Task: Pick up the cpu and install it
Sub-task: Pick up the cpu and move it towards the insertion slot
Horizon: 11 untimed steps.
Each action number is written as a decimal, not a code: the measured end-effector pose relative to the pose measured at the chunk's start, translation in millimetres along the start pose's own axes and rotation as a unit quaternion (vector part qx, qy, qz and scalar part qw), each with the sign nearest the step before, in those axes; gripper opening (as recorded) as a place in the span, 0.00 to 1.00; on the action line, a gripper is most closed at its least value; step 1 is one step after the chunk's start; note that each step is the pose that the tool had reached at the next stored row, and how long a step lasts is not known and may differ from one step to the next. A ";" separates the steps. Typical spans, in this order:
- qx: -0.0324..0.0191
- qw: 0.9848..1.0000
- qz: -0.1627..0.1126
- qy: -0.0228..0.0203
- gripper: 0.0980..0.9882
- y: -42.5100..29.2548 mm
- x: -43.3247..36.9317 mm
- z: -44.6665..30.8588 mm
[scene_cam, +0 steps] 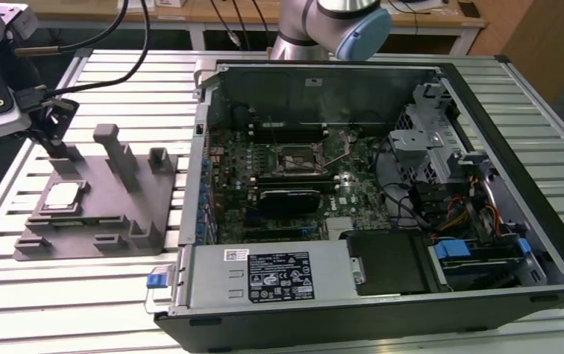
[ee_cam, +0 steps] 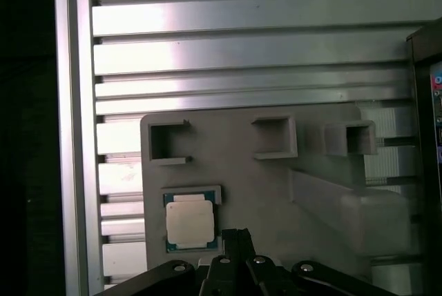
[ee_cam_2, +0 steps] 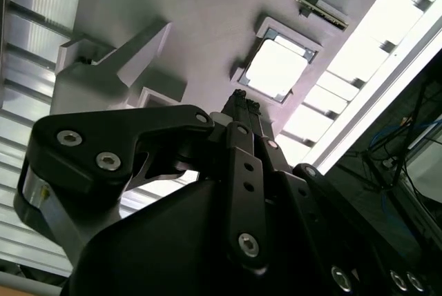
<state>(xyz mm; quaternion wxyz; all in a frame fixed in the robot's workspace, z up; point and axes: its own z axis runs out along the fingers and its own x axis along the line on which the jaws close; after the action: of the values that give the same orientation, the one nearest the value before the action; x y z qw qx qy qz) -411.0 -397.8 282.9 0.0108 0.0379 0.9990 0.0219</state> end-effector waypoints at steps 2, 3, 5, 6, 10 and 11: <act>0.000 1.000 0.000 0.000 0.01 -0.2 0.8 2.1; 0.000 1.000 0.000 0.000 0.01 -0.2 1.2 3.1; 0.000 1.000 0.000 0.000 0.01 -0.4 2.0 5.1; 0.000 1.000 0.000 0.001 0.01 -0.5 2.5 6.0; 0.000 1.000 0.000 0.001 0.01 -0.8 4.4 9.9; 0.000 1.000 0.000 0.001 0.01 -0.8 4.8 10.8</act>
<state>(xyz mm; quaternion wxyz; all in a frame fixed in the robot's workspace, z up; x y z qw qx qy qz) -415.6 -397.8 272.1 0.0100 0.0379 0.9990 0.0218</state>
